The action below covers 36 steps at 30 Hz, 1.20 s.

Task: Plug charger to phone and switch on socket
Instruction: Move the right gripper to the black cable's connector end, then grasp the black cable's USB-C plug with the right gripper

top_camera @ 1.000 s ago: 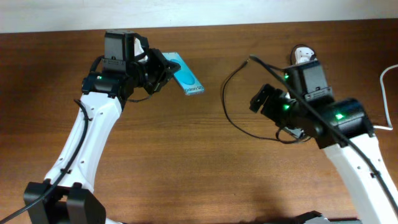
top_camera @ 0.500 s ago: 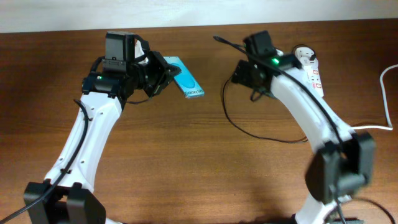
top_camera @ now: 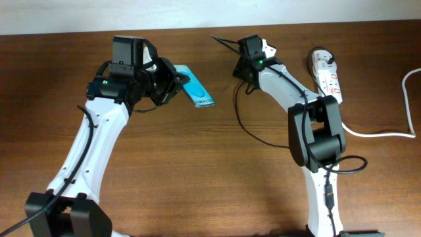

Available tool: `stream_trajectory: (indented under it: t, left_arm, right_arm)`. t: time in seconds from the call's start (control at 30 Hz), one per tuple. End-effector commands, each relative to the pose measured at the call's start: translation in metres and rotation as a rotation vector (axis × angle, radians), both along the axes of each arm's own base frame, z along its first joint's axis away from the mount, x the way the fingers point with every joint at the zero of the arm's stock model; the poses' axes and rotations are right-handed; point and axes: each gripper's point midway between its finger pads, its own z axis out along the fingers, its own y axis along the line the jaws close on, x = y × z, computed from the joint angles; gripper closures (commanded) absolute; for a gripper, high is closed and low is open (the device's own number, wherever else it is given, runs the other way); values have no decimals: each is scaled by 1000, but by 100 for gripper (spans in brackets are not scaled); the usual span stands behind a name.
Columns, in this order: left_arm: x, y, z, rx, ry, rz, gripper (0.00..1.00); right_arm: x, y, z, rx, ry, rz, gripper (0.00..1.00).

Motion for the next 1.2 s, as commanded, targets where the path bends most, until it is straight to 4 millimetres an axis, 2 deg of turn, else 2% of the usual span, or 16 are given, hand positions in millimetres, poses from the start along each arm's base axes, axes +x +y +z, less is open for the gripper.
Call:
stream_trajectory:
  t: [0.0, 0.1, 0.2, 0.3, 0.4, 0.47, 0.5, 0.53, 0.6, 0.73, 0.87, 0.9, 0.93, 1.0, 1.07, 1.17]
  left_arm:
    - [1, 2, 1, 10, -18, -7, 100]
    - [2, 2, 2, 10, -19, -7, 100]
    - [2, 3, 1, 16, -20, -1, 100]
    - [2, 3, 1, 16, -20, -2, 100]
    - [3, 5, 0, 27, -21, 8, 100]
    - [3, 5, 0, 27, -21, 8, 100]
    - [3, 5, 0, 27, -21, 8, 100]
    - [3, 5, 0, 27, -21, 8, 100]
    - [3, 5, 0, 27, -21, 8, 100]
    - [3, 5, 0, 27, -21, 8, 100]
    - [3, 5, 0, 27, -21, 8, 100]
    - [3, 5, 0, 27, -20, 8, 100]
    - [3, 5, 0, 27, -20, 8, 100]
    - [3, 5, 0, 27, -21, 8, 100]
    - [3, 5, 0, 27, -21, 8, 100]
    - [3, 5, 0, 27, -21, 8, 100]
  right_arm:
    - [8, -7, -4, -3, -26, -57, 16]
    - [8, -9, -9, -4, -19, -62, 11]
    - [8, -14, -17, -9, -5, -70, 12]
    - [15, -18, -24, 0, -24, -78, 30]
    - [13, -19, -41, -41, 5, -26, 31]
    - [10, -19, -51, -52, 30, 1, 43]
    - [8, -16, -53, -67, 42, 46, 53]
    - [7, -15, -53, -84, 50, 74, 57]
    - [0, -16, -57, -120, 90, 125, 74]
    - [-13, -19, -55, -130, 146, 128, 96]
    - [-19, -20, -25, -135, 154, 142, 96]
    - [-20, -16, -14, -132, 154, 199, 96]
    - [-27, -12, -4, -129, 174, 253, 96]
    - [-42, -10, 2, -109, 229, 291, 96]
    - [-71, 1, 3, -19, 334, 336, 96]
    - [-101, 18, 0, 122, 443, 459, 96]
